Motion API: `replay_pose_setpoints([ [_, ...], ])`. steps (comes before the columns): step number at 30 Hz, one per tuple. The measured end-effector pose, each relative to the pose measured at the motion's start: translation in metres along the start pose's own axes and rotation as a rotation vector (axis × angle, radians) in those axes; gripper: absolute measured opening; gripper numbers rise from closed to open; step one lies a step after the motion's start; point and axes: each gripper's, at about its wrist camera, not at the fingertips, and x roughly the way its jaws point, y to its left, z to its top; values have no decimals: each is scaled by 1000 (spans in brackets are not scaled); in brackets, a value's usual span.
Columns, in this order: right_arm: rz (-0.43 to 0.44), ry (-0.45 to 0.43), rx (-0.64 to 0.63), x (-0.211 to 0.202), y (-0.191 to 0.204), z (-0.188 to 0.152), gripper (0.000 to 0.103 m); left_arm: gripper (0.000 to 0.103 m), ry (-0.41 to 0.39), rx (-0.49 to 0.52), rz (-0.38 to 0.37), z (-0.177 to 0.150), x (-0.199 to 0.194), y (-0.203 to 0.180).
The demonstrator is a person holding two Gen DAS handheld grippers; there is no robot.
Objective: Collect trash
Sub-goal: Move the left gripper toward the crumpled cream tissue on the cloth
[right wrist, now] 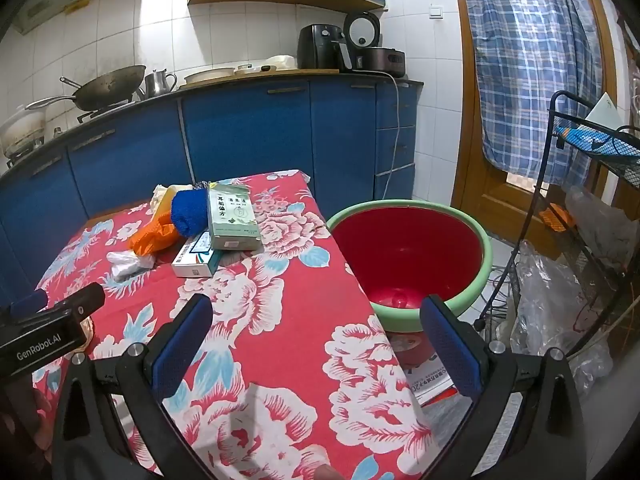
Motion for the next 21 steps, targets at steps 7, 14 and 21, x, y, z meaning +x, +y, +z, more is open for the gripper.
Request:
replay_pose_setpoints([
  [7,1,0,0,0,0,0,102,103,2,1,-2,1,1,0],
  [14,0,1,1,0,-1,0,102,103,-5,2,1,0,0,0],
  [21,0,0,2,0,-1,0,102,103,-5,3,2,0,0,0],
])
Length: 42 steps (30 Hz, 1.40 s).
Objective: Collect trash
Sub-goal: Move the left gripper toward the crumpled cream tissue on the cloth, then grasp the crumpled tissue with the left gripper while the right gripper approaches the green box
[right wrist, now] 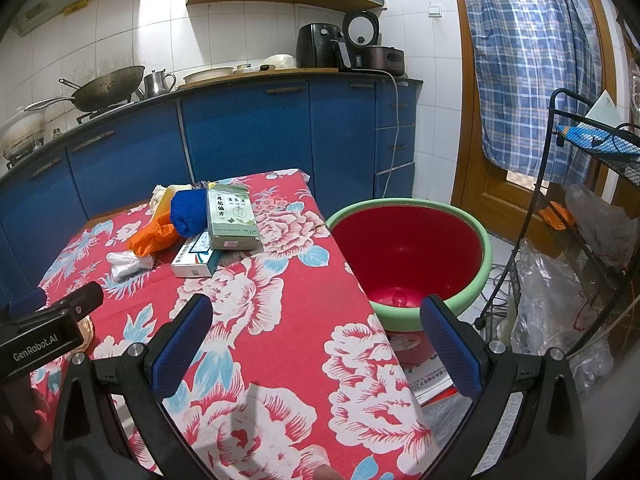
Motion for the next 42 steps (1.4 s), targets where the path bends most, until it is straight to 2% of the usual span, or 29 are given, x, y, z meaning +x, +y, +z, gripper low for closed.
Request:
replay_pose_setpoints([
  [16,1,2,1,0,0,0,102,103,1,-3,17,2,-4,9],
  [22,3,4,1,0,-1,-1,102,103,0,-9,55,1,-5,24],
  [29,10,19,-5,5,2,-6,102,103,40,-45,89,-4,8,47],
  [38,25,50,-5,12,6,-8,102,103,104,-38,98,-16,28,52],
  [42,28,56,-8,13,7,-9,102,98,125,-36,84,-19,36,53],
])
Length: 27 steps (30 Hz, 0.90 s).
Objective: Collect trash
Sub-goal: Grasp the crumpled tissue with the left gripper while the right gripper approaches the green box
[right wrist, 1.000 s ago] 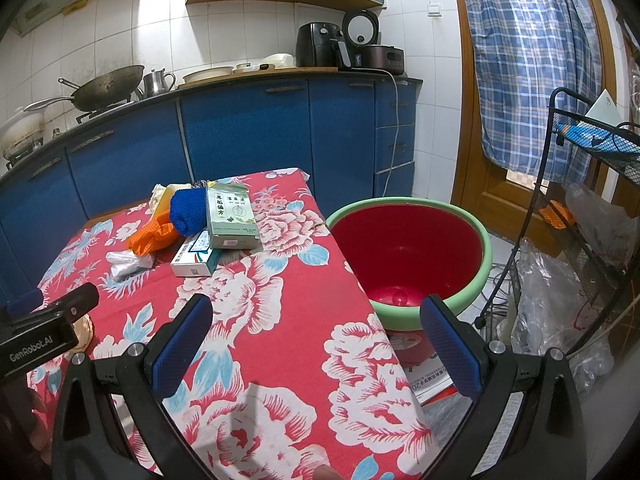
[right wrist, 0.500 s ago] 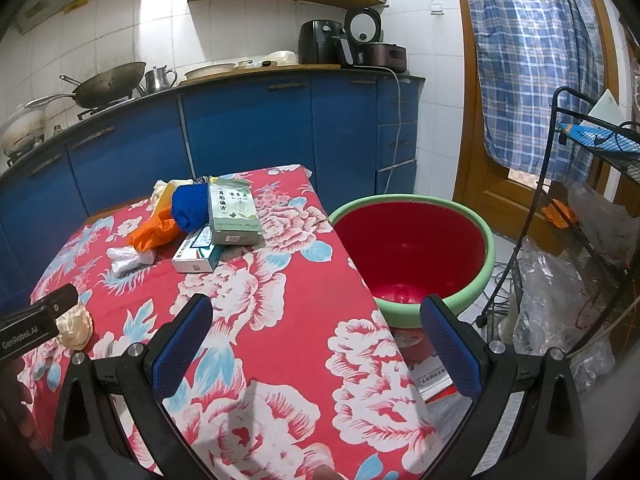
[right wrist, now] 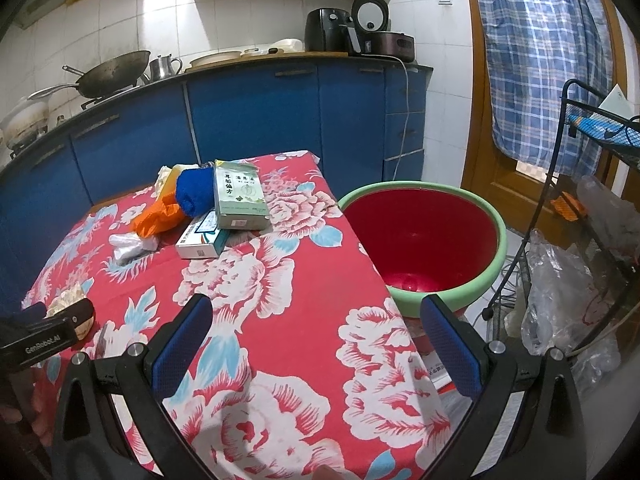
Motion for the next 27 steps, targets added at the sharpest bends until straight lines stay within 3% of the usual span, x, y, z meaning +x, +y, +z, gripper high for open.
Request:
replay_pose_setpoints([
  [2,2,5,0,1,0,0,102,90,13,-9,-9,-1,4,2],
  [9,10,30,-5,5,3,1,102,43,36,-41,-68,-2,10,10],
  [17,36,46,-20,7,12,12,102,37,16,-69,-124,9,1,14],
  [27,83,84,-23,33,19,38,102,37,-27,-53,-166,50,-5,0],
])
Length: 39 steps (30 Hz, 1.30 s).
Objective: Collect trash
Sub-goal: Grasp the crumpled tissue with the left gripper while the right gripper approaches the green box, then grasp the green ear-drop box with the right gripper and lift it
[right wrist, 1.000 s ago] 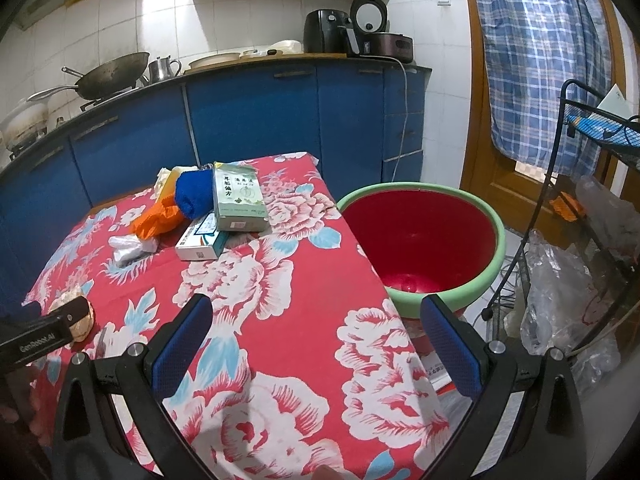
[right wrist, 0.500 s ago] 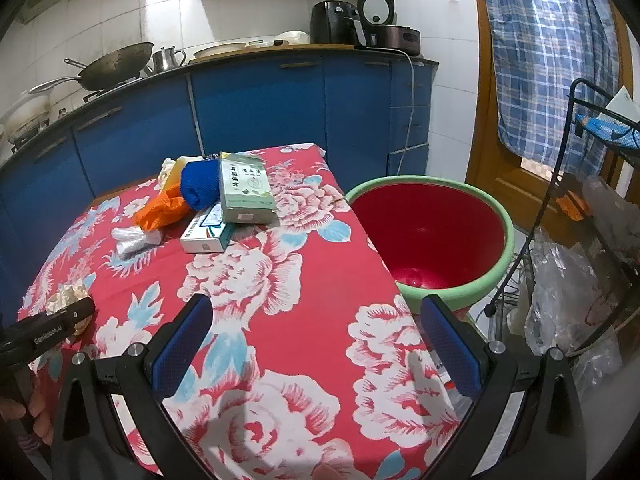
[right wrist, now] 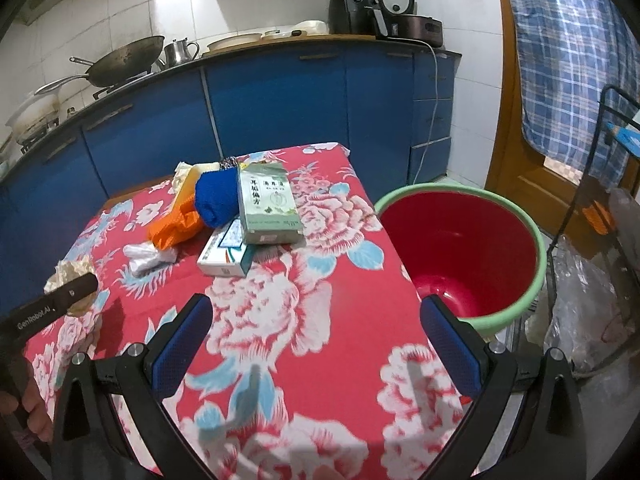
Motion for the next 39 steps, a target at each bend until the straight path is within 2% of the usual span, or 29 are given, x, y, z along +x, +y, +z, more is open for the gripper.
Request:
replay_pose_setpoints([
  [14,16,98,-38,69,18,43,102,37,-12,51,-43,42,37,-17],
  [23,9,161,-46,120,28,62,102,37,43,27,-66,48,66,-11],
  [31,23,176,-63,139,28,68,102,37,59,27,-74,48,76,-19],
  [37,78,200,-56,143,27,67,83,37,53,32,-54,47,71,-24],
  [39,97,204,-56,141,27,67,71,37,45,35,-43,47,67,-28],
])
